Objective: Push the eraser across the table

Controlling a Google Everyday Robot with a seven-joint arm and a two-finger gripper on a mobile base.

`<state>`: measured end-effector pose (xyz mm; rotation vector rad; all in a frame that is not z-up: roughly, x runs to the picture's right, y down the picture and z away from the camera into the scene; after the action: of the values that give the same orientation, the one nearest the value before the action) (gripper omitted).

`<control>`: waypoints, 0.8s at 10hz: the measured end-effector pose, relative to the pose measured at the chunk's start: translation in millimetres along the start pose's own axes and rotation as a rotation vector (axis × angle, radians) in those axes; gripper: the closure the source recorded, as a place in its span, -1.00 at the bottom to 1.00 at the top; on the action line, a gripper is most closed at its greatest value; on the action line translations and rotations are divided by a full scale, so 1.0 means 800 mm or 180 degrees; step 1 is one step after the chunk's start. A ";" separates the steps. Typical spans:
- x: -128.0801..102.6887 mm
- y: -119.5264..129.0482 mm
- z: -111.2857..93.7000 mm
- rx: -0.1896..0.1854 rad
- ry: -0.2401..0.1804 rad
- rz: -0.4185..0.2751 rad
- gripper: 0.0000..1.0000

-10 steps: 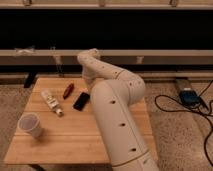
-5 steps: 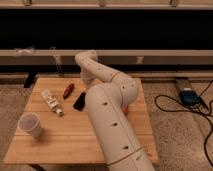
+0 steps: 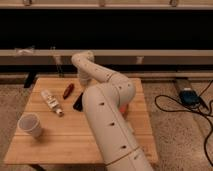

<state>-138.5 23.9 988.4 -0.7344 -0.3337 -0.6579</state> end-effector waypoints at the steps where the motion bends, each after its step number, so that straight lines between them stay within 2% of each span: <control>1: -0.009 0.000 0.001 -0.0019 -0.0018 -0.0036 1.00; 5: -0.055 0.017 0.001 -0.0103 -0.0154 -0.0130 1.00; 8: -0.088 0.043 0.003 -0.0195 -0.0249 -0.0140 1.00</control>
<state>-168.5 75.4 937.9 -0.8144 -0.4039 -0.6845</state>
